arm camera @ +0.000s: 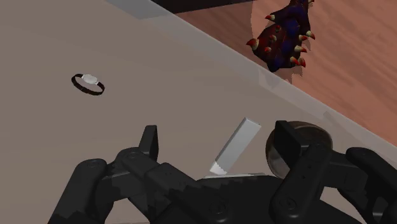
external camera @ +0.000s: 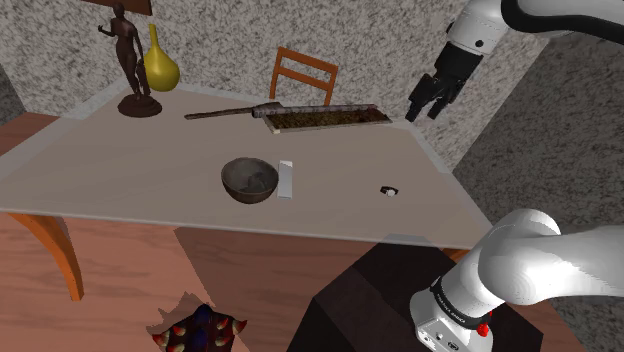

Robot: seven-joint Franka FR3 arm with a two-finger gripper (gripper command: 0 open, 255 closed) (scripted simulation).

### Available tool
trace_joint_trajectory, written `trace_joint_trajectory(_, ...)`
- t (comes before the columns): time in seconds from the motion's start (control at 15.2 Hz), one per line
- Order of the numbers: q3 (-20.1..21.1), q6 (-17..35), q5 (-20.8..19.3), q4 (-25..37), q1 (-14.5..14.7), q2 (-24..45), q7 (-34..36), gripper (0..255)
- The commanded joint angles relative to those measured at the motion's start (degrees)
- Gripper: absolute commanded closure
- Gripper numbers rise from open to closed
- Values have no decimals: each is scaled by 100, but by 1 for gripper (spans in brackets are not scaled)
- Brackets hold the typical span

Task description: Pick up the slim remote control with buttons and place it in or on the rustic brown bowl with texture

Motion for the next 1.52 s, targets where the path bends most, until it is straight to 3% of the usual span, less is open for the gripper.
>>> trace_joint_trajectory(0.0,0,0,0,0,0,0,0,0)
trace_joint_trajectory(0.73,430,1927,211,-370,34,1677,899,0)
trace_joint_trajectory(1.45,729,3459,164,259,40,3965,1780,0)
